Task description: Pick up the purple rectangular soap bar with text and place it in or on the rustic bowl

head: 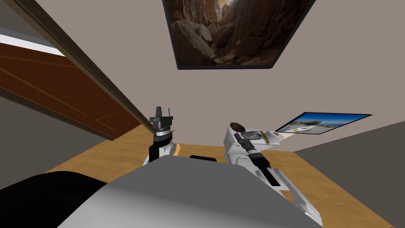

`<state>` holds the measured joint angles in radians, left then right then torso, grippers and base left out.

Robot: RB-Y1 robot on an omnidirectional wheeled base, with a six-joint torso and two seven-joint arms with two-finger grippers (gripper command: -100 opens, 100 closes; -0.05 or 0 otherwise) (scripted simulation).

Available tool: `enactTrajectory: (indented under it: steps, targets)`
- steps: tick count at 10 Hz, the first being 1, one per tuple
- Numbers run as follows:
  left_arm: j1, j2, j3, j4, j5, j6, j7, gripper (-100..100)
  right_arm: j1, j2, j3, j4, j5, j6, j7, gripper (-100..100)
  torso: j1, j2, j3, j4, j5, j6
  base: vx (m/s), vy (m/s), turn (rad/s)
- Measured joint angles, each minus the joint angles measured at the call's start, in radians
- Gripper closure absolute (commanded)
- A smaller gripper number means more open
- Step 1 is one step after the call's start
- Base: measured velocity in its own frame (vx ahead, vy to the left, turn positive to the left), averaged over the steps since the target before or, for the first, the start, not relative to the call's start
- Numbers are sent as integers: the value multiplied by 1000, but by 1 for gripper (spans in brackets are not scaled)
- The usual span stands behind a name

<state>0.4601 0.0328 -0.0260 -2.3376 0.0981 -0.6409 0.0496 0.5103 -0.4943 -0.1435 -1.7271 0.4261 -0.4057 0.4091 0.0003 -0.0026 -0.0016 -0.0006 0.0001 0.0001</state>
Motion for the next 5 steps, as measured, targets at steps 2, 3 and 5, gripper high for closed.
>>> enactTrajectory:
  steps: [2,3,5]
  targets:
    - [0,0,0,0,0,0,0,0,-10,-32,-2,58,35,12,39,-100,0,0,0,0,0,0,44,5,30]
    - [0,0,0,0,0,0,0,0,-10,-49,-8,90,47,10,55,-100,0,0,0,0,0,0,39,4,25]
    - [0,0,0,0,0,0,0,0,1,-76,-14,120,78,22,88,-100,0,0,0,0,0,0,34,4,32]
